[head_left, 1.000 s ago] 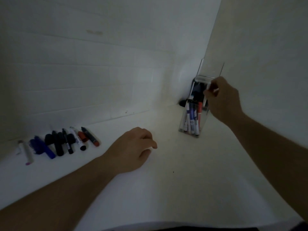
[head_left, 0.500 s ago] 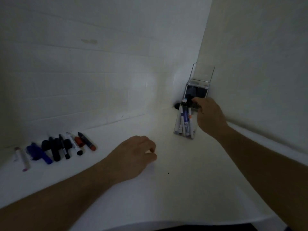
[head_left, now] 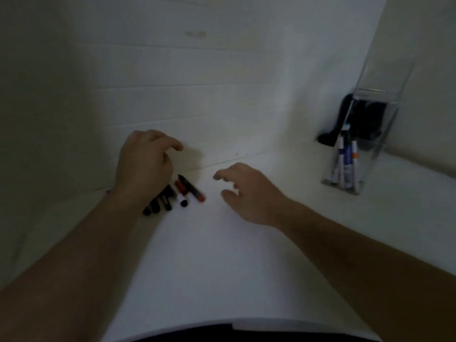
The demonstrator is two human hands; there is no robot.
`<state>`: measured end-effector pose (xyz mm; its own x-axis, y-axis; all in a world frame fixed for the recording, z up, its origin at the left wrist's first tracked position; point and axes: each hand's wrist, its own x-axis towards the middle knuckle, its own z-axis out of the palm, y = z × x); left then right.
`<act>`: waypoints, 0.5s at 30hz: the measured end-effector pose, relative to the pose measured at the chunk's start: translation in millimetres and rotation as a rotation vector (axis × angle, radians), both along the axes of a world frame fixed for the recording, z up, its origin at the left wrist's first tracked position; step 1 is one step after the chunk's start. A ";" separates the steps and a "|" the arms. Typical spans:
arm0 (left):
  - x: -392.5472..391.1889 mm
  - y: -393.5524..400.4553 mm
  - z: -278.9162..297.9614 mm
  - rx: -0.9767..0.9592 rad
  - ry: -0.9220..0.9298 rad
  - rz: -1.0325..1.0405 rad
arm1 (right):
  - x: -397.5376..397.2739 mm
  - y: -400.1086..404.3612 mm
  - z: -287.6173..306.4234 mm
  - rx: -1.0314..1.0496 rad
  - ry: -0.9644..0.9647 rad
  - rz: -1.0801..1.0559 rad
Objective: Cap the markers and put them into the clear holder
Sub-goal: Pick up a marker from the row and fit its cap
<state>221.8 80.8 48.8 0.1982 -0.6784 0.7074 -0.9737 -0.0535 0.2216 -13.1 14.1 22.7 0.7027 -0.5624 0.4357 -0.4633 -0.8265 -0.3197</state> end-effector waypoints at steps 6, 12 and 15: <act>0.5 -1.1 -15.4 0.182 0.085 0.073 | 60.5 10.2 -16.9 0.048 0.122 0.012; -7.4 -4.0 -18.4 0.319 0.073 0.117 | 29.6 -7.9 -12.7 -0.052 0.211 -0.265; -12.0 -6.8 -22.3 0.409 0.029 0.094 | -10.6 -22.2 -9.3 0.009 0.207 -0.376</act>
<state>209.8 74.0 26.5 0.2886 -0.8804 0.3763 -0.9540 -0.2312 0.1908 -23.6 -8.1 13.4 0.5203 -0.7992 0.3009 -0.7869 -0.5856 -0.1945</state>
